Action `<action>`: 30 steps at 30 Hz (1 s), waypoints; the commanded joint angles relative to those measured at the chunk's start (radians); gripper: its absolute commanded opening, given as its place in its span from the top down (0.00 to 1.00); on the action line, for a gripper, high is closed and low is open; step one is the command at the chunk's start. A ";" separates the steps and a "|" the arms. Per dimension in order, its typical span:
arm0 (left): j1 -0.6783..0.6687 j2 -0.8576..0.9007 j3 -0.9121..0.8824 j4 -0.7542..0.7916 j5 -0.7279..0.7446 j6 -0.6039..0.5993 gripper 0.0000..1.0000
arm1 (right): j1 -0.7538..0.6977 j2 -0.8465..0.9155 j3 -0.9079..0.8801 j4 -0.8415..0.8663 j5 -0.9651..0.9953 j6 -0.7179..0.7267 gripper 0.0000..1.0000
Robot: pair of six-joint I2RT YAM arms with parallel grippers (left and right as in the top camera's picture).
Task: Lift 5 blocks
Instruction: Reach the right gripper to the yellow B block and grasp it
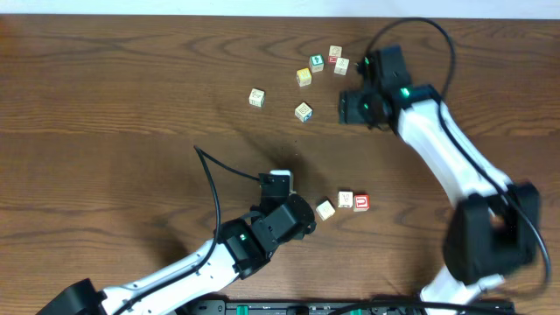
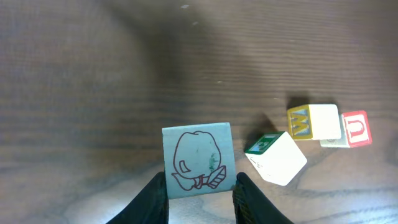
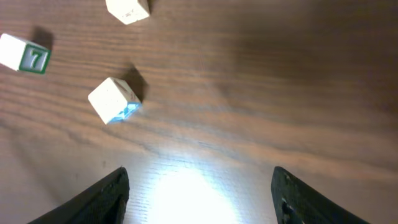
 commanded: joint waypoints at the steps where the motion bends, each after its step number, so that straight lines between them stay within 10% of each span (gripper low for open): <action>1: -0.003 0.042 0.005 0.001 -0.023 -0.142 0.93 | 0.010 0.130 0.165 -0.040 -0.098 -0.045 0.30; 10: -0.074 0.122 0.005 0.094 -0.021 -0.194 0.92 | 0.088 0.418 0.552 -0.269 -0.134 -0.210 0.29; 30: -0.088 0.148 0.005 0.109 -0.005 -0.256 0.91 | 0.132 0.512 0.566 -0.314 -0.043 -0.530 0.32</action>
